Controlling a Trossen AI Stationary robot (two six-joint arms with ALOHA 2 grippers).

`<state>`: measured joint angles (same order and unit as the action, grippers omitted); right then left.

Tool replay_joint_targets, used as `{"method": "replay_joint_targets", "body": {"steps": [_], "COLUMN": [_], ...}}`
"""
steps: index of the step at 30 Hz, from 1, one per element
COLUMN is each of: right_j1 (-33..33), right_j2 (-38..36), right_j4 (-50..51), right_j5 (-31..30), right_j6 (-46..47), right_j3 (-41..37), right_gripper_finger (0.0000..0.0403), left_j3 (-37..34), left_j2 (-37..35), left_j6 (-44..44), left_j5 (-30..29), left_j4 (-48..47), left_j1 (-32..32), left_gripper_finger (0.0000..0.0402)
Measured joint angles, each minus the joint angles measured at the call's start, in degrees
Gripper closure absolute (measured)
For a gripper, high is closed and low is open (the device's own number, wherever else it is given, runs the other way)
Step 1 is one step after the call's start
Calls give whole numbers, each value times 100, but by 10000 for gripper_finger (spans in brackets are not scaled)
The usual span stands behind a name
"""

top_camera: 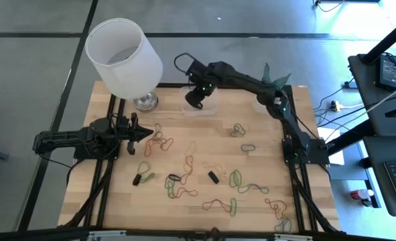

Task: Pick and place rubber bands into bin
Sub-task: Put the yellow rubber band into the transparent bin

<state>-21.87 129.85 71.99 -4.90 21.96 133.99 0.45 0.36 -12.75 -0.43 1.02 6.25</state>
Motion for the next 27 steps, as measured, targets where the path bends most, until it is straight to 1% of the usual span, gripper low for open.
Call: {"method": "replay_joint_targets", "body": {"steps": [2, 5, 9, 12, 16, 19, 22, 25, 27], "right_j1": [244, 600, 1078, 1457, 2009, 2459, 2930, 3385, 3645], "right_j2": [-123, -346, -679, -1132, -1950, -2678, -3356, -3896, -4184], "right_j4": [86, 83, 58, -243, -1099, -1987, -2841, -3565, -3814], "right_j5": [-331, -504, -789, -903, -903, -906, -913, -927, -859], "right_j6": [157, 381, 962, 1496, 2348, 2981, 3553, 3930, 3992], "right_j3": [-43, -211, -968, -1926, -3524, -4702, -5708, -6493, -6873], "right_gripper_finger": [321, 335, 356, 374, 397, 395, 388, 388, 392], "left_j3": [-2, 0, 0, 0, 0, 0, 0, 0, 0], "left_j2": [0, 0, 0, 0, 0, 2, 0, 1, 1], "left_j6": [0, 0, 0, 0, 0, 0, 0, -10, -7], "left_j5": [0, 0, 0, 0, -1, -1, 0, 0, 0], "left_j4": [0, 0, 0, 0, 1, 26, 138, 197, 187], "left_j1": [1, 1, 1, 1, -1, -1, 0, 0, -1], "left_gripper_finger": [400, 400, 400, 400, 400, 400, 400, 400, 400]}}
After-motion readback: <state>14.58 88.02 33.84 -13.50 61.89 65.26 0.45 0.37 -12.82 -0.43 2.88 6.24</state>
